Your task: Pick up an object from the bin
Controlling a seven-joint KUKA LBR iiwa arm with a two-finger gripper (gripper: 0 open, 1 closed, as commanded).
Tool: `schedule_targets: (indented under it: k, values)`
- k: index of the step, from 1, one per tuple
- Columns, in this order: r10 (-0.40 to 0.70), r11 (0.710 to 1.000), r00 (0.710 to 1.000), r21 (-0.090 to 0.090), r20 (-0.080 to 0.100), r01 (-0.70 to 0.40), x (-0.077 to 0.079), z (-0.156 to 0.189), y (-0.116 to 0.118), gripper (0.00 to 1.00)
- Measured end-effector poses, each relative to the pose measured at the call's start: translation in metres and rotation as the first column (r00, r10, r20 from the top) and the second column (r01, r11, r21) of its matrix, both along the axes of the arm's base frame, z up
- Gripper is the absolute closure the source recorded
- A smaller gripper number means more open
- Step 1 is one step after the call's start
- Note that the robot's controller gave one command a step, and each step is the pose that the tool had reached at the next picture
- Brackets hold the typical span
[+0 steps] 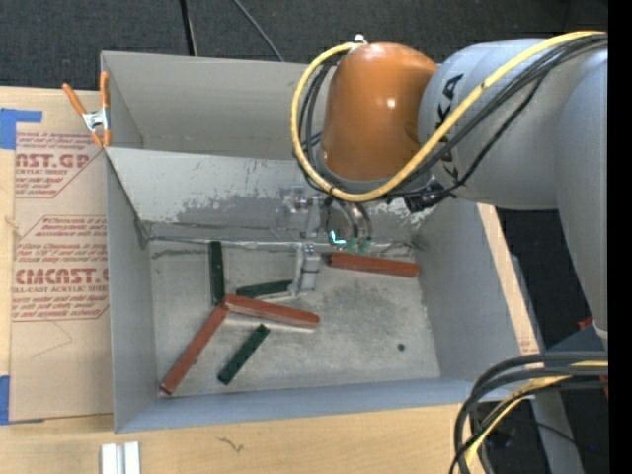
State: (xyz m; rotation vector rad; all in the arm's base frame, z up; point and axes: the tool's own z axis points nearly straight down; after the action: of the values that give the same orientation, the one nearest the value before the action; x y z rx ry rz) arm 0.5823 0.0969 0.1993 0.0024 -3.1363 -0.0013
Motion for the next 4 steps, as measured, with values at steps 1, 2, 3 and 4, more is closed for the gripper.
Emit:
schedule_targets:
  k: [1, 2, 3, 4]
  values:
    - [-0.089, 0.996, 0.996, -0.001, -0.002, 0.089, -0.019, -0.133, 0.005, 0.00]
    - [-0.083, 0.997, 0.997, 0.002, 0.008, 0.083, -0.030, -0.098, 0.027, 0.00]
    - [-0.193, 0.981, 0.981, 0.000, 0.004, 0.193, -0.036, -0.100, 0.021, 0.00]
    - [-0.327, 0.945, 0.945, 0.000, 0.002, 0.327, -0.036, -0.130, 0.012, 0.00]
